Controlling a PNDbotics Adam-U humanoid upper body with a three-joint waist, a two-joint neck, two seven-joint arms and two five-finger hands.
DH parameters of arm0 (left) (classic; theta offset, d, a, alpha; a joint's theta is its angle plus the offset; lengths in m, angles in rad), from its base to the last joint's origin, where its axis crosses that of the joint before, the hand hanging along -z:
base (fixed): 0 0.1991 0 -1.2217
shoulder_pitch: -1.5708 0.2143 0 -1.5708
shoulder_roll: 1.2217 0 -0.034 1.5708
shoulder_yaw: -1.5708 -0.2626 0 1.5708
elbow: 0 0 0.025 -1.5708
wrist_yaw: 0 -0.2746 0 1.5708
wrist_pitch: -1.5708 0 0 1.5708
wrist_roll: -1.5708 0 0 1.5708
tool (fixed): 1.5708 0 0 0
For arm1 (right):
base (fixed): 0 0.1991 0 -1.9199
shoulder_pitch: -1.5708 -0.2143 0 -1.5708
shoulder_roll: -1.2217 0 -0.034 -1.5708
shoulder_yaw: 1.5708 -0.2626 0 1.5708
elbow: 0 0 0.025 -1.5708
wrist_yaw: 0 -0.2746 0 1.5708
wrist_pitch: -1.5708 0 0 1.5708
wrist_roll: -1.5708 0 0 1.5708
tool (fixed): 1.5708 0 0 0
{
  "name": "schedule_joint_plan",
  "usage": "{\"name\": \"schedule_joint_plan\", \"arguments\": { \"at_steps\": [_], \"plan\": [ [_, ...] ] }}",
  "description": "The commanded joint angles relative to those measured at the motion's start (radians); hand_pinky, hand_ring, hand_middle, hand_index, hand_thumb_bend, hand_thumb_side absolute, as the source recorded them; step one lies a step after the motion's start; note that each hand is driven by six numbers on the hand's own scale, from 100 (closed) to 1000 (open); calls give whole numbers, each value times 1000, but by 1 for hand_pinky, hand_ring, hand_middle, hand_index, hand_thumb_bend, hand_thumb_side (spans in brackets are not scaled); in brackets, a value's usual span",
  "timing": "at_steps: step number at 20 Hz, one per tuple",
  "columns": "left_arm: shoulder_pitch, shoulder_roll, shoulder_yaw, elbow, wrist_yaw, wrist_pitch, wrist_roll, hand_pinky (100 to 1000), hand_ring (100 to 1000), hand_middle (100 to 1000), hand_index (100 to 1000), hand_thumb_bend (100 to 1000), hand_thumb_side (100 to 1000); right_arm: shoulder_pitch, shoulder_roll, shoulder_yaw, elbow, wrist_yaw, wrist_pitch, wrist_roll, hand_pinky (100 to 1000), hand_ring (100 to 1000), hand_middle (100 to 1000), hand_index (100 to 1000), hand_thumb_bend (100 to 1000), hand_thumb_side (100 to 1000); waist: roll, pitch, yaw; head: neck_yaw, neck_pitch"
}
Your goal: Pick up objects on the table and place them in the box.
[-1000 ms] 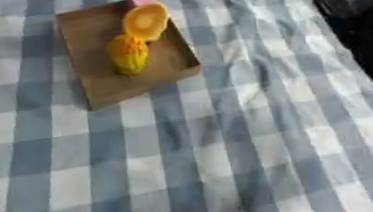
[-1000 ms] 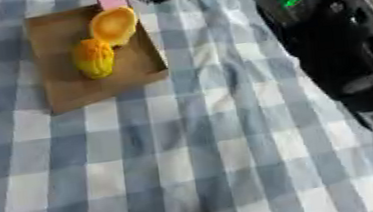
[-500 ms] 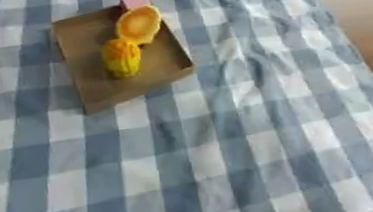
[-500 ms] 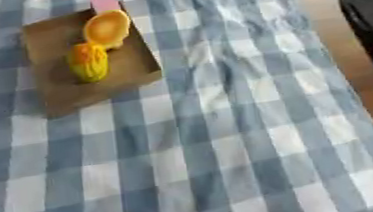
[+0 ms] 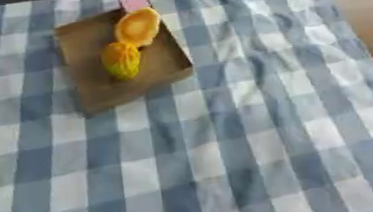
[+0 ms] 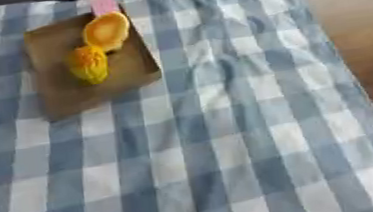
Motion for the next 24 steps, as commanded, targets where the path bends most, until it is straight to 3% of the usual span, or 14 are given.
{"name": "schedule_joint_plan", "arguments": {
  "at_steps": [1,5,11,19,24],
  "plan": [
    [-21,108,-19,-15,-47,46,-43,920,840,852,948,348,478,7,-53,-26,-15,-52,-22,-49,804,831,795,842,100,340,-4,-27,2,5,7],
    [-46,199,-60,-15,-103,101,-99,922,852,851,945,373,447,30,-60,-9,-15,-80,-3,-99,804,831,794,842,100,340,-1,-31,16,51,14],
    [-37,330,-19,-15,-173,105,-188,925,860,853,937,387,420,32,-40,3,-15,-76,6,-121,803,829,791,839,100,351,-15,-34,15,109,20],
    [-39,343,-2,-15,-163,125,-312,938,880,864,936,433,348,43,-26,5,-15,-72,10,-125,802,828,791,839,100,353,-21,-45,16,124,32],
    [-44,347,-14,-15,-169,157,-390,948,893,866,944,526,334,49,-16,9,-15,-70,19,-122,802,828,790,839,100,352,-22,-51,18,122,33]
  ]
}}
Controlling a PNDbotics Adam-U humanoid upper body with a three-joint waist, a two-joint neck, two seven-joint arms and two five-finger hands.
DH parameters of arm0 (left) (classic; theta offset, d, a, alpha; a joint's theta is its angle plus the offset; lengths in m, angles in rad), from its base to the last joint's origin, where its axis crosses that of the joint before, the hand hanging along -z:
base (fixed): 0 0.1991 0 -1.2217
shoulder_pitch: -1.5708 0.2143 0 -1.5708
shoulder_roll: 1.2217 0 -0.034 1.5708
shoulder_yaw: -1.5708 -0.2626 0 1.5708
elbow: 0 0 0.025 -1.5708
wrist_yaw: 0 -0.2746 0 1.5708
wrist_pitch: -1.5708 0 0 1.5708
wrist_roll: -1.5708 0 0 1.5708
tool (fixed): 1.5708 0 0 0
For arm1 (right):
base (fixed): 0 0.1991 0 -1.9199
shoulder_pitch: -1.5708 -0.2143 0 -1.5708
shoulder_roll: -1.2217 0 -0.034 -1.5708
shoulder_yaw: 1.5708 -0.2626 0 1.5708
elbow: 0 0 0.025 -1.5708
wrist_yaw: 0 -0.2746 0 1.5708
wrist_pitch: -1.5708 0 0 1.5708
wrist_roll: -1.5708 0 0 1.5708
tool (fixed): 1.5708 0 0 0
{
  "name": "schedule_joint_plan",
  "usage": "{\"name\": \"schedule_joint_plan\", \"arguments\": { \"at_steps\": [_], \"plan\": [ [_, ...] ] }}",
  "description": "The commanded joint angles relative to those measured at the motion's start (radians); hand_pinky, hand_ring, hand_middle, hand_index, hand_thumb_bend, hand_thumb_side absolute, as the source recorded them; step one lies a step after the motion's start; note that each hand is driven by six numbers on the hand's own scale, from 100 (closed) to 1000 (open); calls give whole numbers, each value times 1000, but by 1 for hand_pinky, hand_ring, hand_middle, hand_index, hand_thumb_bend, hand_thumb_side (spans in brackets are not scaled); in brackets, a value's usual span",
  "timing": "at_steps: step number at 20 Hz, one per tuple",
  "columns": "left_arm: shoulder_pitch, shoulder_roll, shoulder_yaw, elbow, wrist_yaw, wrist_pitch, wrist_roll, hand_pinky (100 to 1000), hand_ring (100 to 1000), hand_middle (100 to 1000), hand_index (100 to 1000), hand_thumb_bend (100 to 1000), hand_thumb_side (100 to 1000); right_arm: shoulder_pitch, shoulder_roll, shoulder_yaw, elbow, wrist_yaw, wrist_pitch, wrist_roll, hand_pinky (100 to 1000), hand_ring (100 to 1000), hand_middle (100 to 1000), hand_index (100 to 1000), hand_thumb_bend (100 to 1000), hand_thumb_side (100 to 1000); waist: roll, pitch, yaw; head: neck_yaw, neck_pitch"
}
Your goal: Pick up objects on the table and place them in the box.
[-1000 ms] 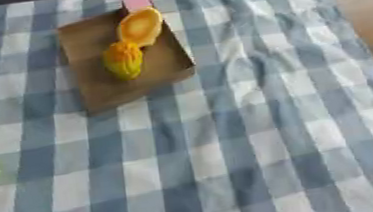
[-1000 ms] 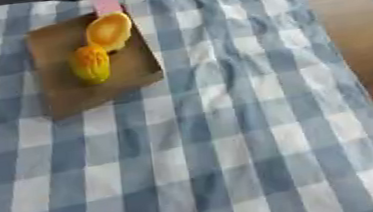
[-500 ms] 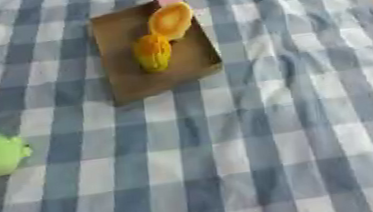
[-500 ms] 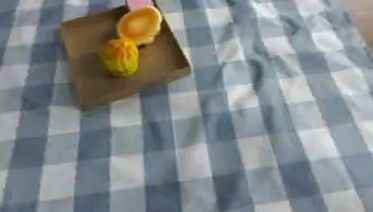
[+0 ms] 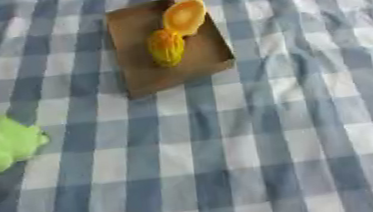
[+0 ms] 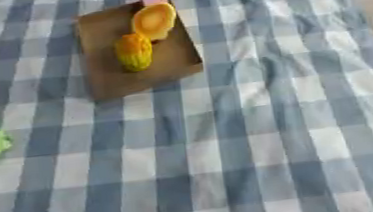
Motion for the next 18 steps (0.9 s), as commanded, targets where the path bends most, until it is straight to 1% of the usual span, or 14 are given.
{"name": "schedule_joint_plan", "arguments": {
  "at_steps": [1,2,4,7,10,14,17,18],
  "plan": [
    [-16,42,8,-13,-4,21,-50,951,895,865,943,545,334,-2,-16,-5,-14,3,6,1,802,828,790,839,100,352,2,-28,2,-1,0],
    [-22,41,6,-13,-7,28,-66,952,896,864,942,568,341,-1,-15,-4,-14,3,8,2,802,828,790,839,100,353,2,-29,2,-2,0],
    [-36,40,1,-13,-11,45,-97,949,891,858,938,618,382,0,-12,-3,-14,3,11,3,801,827,789,839,100,353,1,-30,2,-6,1],
    [-64,34,-10,-12,-10,71,-143,943,883,848,929,646,413,0,-8,-2,-14,4,13,5,801,826,788,838,100,354,0,-29,3,-18,0],
    [-93,24,-26,-2,-11,90,-190,942,882,848,934,643,425,-1,-4,0,-14,5,13,6,801,826,788,838,100,352,-1,-26,0,-28,2],
    [-140,6,-47,28,-10,99,-252,940,883,848,941,628,426,0,3,3,-14,9,18,8,801,825,786,837,100,353,-2,-21,-3,-28,1],
    [-179,-11,-66,72,-19,103,-291,940,886,851,941,611,425,-1,8,6,-14,10,22,11,801,825,785,835,100,354,0,-18,-4,-27,-1],
    [-192,-17,-75,89,-24,103,-302,938,887,852,942,601,423,-1,10,7,-14,10,23,12,801,825,785,835,100,342,0,-18,-4,-26,-1]
  ]
}}
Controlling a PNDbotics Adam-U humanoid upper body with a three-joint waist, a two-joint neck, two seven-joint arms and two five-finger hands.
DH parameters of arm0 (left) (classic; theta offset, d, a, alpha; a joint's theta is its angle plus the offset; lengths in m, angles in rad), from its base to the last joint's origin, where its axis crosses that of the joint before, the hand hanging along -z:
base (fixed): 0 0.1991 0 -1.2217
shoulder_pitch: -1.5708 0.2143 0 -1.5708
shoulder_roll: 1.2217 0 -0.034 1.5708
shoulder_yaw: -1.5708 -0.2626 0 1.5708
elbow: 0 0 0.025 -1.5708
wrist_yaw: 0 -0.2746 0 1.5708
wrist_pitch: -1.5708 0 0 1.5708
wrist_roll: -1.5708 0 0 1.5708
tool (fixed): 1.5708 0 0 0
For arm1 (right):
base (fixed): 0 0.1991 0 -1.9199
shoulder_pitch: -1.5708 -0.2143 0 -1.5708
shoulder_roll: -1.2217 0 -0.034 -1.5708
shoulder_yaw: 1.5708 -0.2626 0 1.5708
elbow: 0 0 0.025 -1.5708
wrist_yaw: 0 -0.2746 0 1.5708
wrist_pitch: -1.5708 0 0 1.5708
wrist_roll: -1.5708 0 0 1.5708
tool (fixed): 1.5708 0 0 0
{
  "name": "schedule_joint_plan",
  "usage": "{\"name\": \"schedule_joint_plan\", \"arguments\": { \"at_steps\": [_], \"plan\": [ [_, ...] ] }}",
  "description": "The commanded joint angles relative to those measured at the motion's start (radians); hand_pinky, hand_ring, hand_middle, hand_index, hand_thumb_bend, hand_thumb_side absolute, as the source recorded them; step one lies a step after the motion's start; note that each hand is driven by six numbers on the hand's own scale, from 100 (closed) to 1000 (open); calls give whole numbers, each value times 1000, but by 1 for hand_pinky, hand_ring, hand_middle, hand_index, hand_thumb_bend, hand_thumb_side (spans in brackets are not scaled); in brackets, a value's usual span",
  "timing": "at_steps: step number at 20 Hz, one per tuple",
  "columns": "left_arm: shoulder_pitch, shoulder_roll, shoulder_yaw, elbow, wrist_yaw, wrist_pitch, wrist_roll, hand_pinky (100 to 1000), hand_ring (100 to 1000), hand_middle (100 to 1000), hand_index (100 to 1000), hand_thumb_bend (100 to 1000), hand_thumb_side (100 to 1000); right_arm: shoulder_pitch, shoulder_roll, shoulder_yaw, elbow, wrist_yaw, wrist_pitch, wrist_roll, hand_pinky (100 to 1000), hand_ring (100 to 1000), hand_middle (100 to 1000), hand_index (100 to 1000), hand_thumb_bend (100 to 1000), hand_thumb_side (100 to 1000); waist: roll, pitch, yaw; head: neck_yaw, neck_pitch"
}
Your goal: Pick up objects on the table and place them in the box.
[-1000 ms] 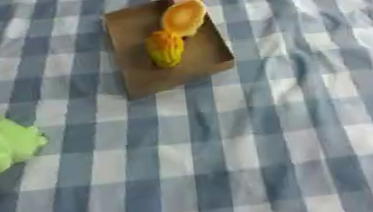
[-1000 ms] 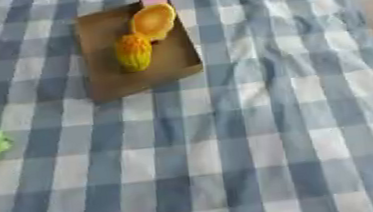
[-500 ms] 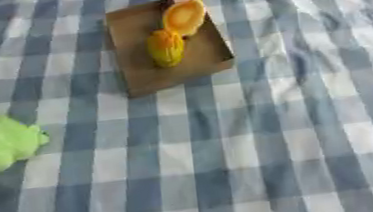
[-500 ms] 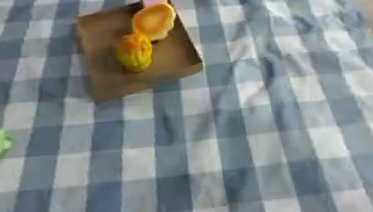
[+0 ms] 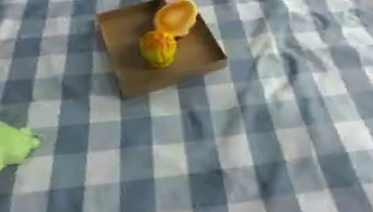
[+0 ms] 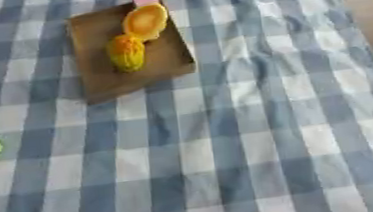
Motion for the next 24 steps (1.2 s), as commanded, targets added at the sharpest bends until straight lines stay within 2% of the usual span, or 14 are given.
{"name": "schedule_joint_plan", "arguments": {
  "at_steps": [1,8,17,24],
  "plan": [
    [-39,5,-14,44,-14,0,-38,938,887,846,942,589,421,-9,-15,-6,-14,5,5,2,801,825,785,835,100,354,5,-17,-3,1,-2],
    [-97,-40,-62,150,-50,-19,-91,922,885,837,945,572,426,-7,-7,-4,-14,5,13,4,801,824,784,833,100,359,8,-14,-5,43,-3],
    [-135,-74,-98,228,-97,-46,-136,906,881,822,918,591,391,-3,1,-4,-14,0,20,6,802,825,783,832,100,365,10,-15,-8,55,-9],
    [-152,-96,-119,262,-121,-64,-148,887,858,799,897,566,392,5,11,-5,-14,-8,18,11,804,826,783,831,100,373,9,-15,-9,59,-14]
  ]
}}
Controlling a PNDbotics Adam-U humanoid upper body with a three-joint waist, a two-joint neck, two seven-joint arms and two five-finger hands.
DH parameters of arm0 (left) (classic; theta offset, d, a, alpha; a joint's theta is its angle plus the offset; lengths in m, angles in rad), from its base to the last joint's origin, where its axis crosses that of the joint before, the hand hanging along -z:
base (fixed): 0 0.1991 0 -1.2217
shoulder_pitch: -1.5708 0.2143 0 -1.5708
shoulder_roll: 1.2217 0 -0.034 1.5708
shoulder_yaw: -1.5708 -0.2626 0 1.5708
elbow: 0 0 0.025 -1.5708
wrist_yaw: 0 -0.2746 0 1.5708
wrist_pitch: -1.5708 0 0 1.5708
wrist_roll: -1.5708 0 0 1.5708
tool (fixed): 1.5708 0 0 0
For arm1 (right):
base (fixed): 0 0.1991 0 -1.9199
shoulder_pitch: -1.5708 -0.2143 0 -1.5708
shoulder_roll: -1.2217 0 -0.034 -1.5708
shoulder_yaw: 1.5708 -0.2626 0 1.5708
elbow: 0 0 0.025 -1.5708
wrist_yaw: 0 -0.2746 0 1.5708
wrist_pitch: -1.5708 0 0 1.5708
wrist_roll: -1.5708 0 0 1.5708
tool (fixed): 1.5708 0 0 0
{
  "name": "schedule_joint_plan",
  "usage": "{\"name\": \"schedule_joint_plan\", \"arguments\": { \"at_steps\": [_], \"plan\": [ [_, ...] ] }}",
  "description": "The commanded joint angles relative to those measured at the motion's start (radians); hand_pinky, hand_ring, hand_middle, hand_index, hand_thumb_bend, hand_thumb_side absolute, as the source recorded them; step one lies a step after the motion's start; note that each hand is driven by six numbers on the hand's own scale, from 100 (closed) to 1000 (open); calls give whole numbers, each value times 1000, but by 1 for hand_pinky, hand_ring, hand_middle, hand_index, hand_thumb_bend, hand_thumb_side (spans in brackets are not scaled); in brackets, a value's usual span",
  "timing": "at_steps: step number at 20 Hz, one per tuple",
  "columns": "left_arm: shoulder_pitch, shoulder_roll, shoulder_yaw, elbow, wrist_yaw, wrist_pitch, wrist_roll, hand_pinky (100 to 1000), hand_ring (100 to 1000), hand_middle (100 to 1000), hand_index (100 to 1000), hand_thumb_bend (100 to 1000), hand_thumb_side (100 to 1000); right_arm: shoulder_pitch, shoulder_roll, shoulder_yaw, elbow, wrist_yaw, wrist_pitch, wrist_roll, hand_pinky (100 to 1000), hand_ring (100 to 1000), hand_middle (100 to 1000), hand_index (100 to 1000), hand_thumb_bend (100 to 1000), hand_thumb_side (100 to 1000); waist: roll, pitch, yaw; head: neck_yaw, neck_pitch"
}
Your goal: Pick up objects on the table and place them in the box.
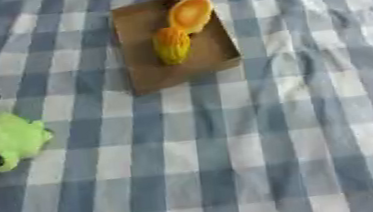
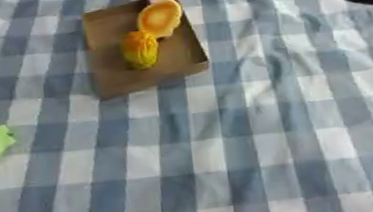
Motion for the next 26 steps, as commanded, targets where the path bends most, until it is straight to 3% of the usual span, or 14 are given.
{"name": "schedule_joint_plan", "arguments": {
  "at_steps": [1,4,12,17,18,26],
  "plan": [
    [-20,15,-4,13,-15,-10,-6,884,853,795,894,565,393,2,-18,-15,-14,-8,-4,2,804,826,782,831,100,374,3,-18,-3,3,-13],
    [-30,4,-16,32,-38,-19,-7,869,831,777,869,544,387,16,-14,-20,-14,-11,-8,-1,804,826,781,830,100,378,2,-18,-4,4,-14],
    [-34,-9,-31,38,-52,-48,1,834,764,715,774,350,294,28,-10,-27,-14,-18,-3,-8,804,826,779,828,100,386,3,-18,-5,13,-15],
    [-33,-13,-30,22,-56,-57,-10,803,722,670,737,136,135,31,-8,-29,-14,-21,-3,-9,804,826,779,827,100,387,3,-20,-6,12,-17],
    [-29,-11,-24,7,-49,-56,-8,800,717,665,729,100,149,33,-8,-30,-14,-21,-2,-10,804,826,779,827,100,388,3,-20,-7,10,-17],
    [-56,-2,59,-168,11,9,73,775,670,622,663,100,268,37,-5,-36,-14,-26,4,-17,804,825,776,823,100,403,7,-22,-5,-16,-17]
  ]
}}
